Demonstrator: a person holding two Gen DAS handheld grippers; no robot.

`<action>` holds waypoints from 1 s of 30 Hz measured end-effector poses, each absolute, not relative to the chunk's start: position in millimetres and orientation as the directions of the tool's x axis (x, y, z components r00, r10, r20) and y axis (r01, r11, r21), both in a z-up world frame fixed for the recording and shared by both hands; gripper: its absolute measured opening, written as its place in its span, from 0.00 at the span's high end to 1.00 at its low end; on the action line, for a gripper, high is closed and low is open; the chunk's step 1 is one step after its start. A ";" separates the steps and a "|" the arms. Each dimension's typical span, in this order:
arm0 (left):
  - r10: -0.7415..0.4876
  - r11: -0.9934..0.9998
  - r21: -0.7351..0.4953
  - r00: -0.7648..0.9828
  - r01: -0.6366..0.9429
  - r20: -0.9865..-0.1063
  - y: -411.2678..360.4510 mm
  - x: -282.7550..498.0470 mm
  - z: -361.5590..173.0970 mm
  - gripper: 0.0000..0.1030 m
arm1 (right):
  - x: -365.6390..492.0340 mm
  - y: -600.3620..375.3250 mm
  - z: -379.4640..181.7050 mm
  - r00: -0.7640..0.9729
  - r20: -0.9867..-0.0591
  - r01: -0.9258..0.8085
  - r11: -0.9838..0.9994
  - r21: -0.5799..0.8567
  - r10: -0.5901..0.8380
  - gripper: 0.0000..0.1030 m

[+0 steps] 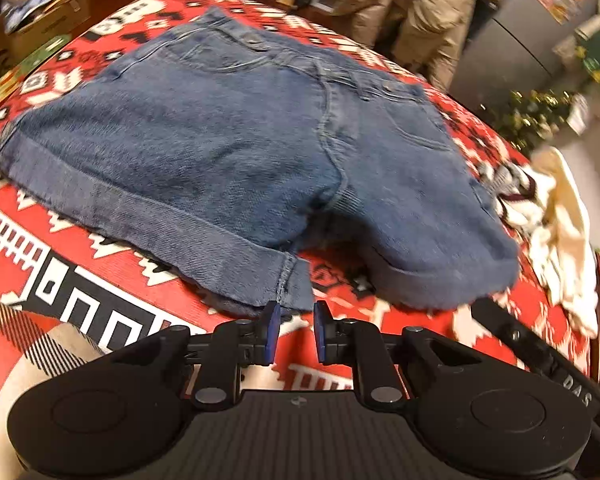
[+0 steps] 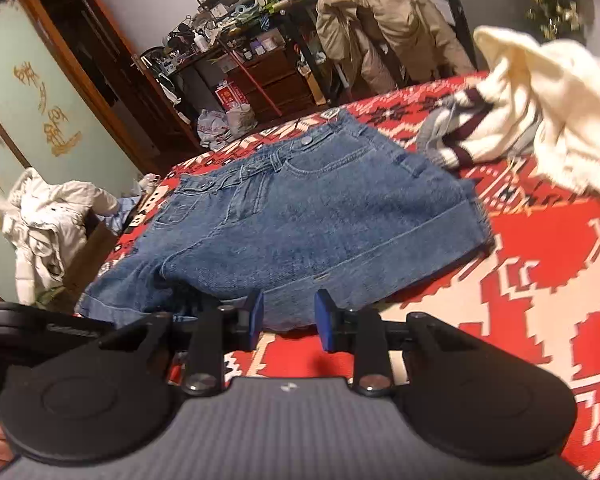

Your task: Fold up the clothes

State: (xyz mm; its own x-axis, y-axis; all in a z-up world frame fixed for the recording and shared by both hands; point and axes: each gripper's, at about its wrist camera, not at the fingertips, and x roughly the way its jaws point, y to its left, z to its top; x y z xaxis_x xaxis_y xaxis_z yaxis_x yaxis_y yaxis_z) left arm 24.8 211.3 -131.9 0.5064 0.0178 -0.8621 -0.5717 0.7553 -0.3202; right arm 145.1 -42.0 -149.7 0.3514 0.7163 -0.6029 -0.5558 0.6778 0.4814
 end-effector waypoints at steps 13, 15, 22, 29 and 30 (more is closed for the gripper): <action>0.086 0.650 -0.372 0.551 -0.663 -0.830 225.5 18.9 -135.7 0.68 | 164.9 -29.0 -174.0 0.297 -0.613 -0.503 0.666 0.551 0.732 0.64; 0.090 0.635 -0.378 0.550 -0.674 -0.830 226.3 12.1 -135.2 0.68 | 165.0 -26.9 -175.2 0.295 -0.617 -0.502 0.668 0.550 0.730 0.64; 0.064 0.523 -0.460 0.571 -0.717 -0.819 241.9 -2.3 -140.5 0.68 | 164.1 -21.5 -174.9 0.286 -0.617 -0.513 0.661 0.547 0.733 0.62; 0.077 0.428 -0.488 0.568 -0.761 -0.819 250.1 -9.8 -150.2 0.68 | 163.0 -19.6 -174.7 0.283 -0.614 -0.517 0.657 0.549 0.737 0.62; 0.081 0.404 -0.496 0.570 -0.769 -0.818 252.1 -11.9 -151.0 0.69 | 162.7 -19.3 -174.4 0.283 -0.614 -0.518 0.656 0.548 0.736 0.62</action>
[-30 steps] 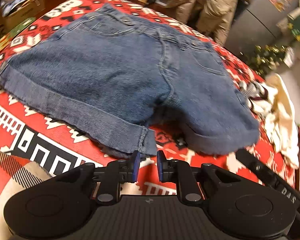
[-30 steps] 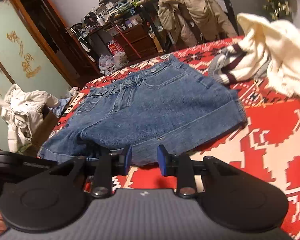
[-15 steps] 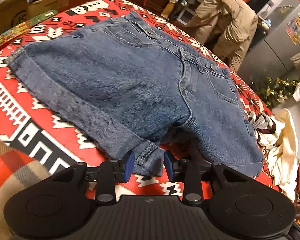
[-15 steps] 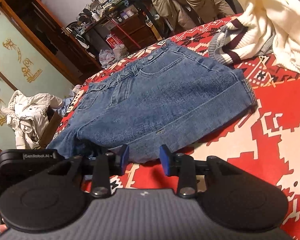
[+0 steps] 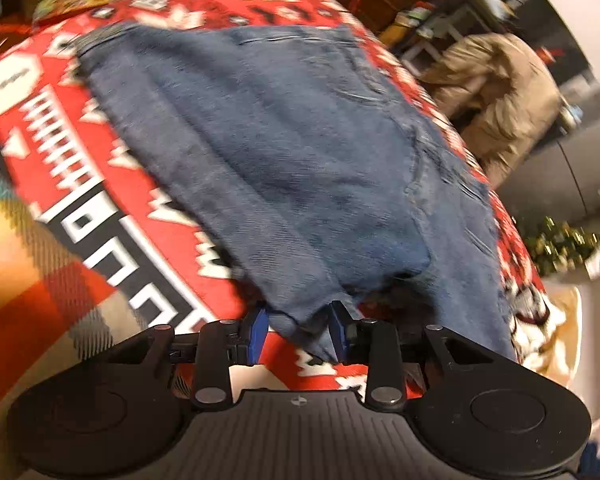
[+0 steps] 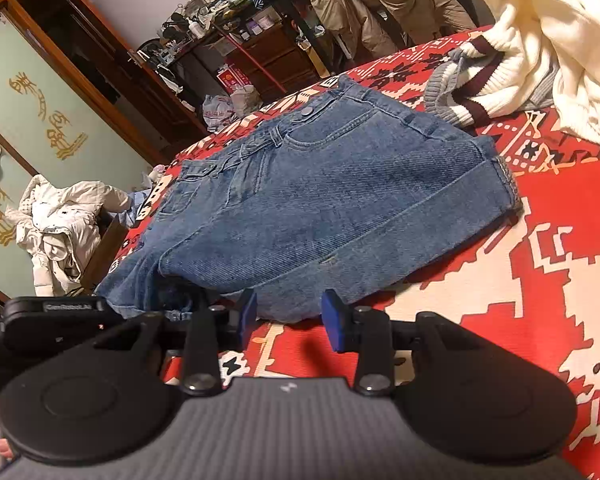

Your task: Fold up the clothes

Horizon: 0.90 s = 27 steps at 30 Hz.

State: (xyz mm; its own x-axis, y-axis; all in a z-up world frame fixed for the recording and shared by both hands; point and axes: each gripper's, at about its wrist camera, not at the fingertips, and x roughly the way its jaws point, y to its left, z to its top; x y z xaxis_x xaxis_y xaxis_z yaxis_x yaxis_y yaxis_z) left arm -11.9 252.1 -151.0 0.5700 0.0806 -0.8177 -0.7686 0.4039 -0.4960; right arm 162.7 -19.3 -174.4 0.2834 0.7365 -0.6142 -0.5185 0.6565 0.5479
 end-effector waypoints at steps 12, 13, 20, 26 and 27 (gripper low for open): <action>0.185 0.492 -0.494 0.640 -0.717 -0.745 241.7 -17.3 -120.7 0.69 | 162.1 -23.8 -173.2 0.286 -0.612 -0.528 0.654 0.542 0.738 0.59; 0.189 0.520 -0.486 0.650 -0.702 -0.736 238.2 -15.4 -117.7 0.69 | 162.2 -24.1 -173.3 0.286 -0.612 -0.528 0.654 0.541 0.738 0.58; 0.217 0.703 -0.334 0.636 -0.628 -0.741 207.9 14.6 -115.8 0.61 | 162.7 -23.6 -174.1 0.281 -0.615 -0.532 0.653 0.539 0.737 0.55; 0.224 0.749 -0.215 0.545 -0.627 -0.808 197.1 34.6 -135.7 0.88 | 161.9 -22.1 -174.7 0.278 -0.617 -0.540 0.651 0.533 0.736 0.55; 0.227 0.754 -0.217 0.555 -0.621 -0.801 195.9 33.0 -133.5 1.00 | 161.7 -22.4 -175.2 0.279 -0.618 -0.543 0.651 0.531 0.735 0.55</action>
